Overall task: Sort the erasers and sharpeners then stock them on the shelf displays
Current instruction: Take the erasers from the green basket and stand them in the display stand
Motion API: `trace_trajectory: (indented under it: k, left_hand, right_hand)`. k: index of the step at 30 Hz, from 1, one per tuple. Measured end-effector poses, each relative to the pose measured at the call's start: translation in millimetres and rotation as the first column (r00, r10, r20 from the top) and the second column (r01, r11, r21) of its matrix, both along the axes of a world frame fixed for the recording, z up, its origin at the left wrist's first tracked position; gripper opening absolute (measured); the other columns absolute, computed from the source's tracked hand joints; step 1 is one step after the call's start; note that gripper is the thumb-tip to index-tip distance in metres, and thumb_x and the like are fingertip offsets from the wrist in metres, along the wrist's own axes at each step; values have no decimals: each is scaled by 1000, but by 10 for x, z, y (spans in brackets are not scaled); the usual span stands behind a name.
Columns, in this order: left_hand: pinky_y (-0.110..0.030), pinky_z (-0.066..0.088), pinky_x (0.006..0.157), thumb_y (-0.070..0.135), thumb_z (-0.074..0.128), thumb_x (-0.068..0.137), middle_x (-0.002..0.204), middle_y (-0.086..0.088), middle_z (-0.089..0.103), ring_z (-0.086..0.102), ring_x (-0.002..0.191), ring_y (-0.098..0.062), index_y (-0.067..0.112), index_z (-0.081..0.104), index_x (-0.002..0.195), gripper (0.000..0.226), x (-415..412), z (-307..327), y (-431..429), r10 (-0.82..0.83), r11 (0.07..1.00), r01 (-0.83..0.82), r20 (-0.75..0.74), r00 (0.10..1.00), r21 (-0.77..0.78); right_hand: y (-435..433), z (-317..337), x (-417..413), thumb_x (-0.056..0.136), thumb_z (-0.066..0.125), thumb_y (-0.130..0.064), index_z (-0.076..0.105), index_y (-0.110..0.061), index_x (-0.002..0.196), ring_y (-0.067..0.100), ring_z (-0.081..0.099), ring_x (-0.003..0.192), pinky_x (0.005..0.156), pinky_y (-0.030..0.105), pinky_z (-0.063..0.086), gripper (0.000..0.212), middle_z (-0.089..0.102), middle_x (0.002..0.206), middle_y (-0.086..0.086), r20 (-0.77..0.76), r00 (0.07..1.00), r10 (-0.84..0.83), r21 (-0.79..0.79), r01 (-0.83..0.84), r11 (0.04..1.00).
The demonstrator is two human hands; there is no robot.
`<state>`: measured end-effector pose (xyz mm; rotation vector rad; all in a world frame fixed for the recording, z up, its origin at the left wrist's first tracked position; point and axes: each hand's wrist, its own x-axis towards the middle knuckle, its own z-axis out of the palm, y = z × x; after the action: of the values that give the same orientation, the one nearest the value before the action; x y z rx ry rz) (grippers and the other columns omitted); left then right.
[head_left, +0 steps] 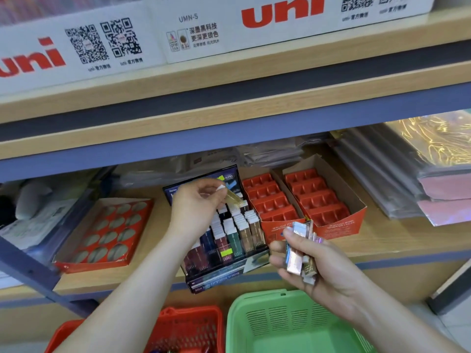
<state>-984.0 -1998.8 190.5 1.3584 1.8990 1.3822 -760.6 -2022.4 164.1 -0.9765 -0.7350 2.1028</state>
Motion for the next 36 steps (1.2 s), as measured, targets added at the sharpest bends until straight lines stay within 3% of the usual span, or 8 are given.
trace_trajectory:
  k: [5,13,16,20,24,28,32,36]
  left_hand:
    - [-14,44,65,24,72,85,81,15,67,63,79,-2,30,68,85,7,71,-37,285,-83,993,56,-271,959,-105]
    - [-9,34,59,22,66,90,86,14,59,56,81,-6,20,67,99,9,62,-112,418,-237,963,129,-516,823,-237]
    - [-15,42,61,22,58,95,88,7,63,58,79,-12,19,57,101,7,8,-95,441,-233,966,150,-468,852,-208]
    - [-45,57,75,17,50,97,89,-1,68,68,80,-19,20,52,102,6,-104,-17,442,-181,979,142,-305,935,-146]
    - [-45,57,81,15,51,97,91,-3,70,71,75,-15,25,57,102,12,-194,-61,376,-131,988,114,-157,979,-108]
    - [-44,58,81,15,55,96,86,-4,71,72,73,-14,30,59,95,15,-211,-129,322,-120,990,112,-90,989,-91]
    - [-44,58,81,13,58,94,83,-5,72,71,73,-16,24,62,96,12,-189,-84,323,-104,993,101,-51,993,-59]
    - [-32,59,76,12,58,94,83,-7,72,71,72,-12,25,62,92,14,-185,-46,221,-121,992,121,9,993,-47]
  right_hand:
    - [69,-12,1,73,75,-28,65,-8,113,16,62,54,47,26,54,46,64,69,7,11,1000,25,-1,-25,1000]
    - [155,-51,25,82,63,-8,63,7,113,22,71,70,45,27,55,34,72,94,21,-19,997,72,-56,-73,996]
    - [192,-54,40,84,62,-5,65,4,107,20,71,69,47,28,56,25,73,88,16,17,999,43,-42,-42,998]
    - [262,-2,70,70,66,-3,59,-12,96,17,59,56,56,34,57,28,59,67,6,-23,996,82,6,-82,997]
    - [544,64,-33,78,75,-8,60,-12,92,14,56,51,51,29,52,21,61,66,5,277,959,58,189,-113,975]
    - [954,141,-358,80,77,-5,56,-5,119,12,54,46,47,25,49,44,62,66,7,400,915,-46,379,-120,917]
    - [1196,90,-657,81,70,4,59,-3,115,8,52,43,41,22,43,36,70,78,1,528,849,-29,535,-306,788]
    - [1382,57,-873,74,75,-3,61,-21,105,10,57,60,50,20,42,38,62,75,-7,825,544,-156,547,-698,462]
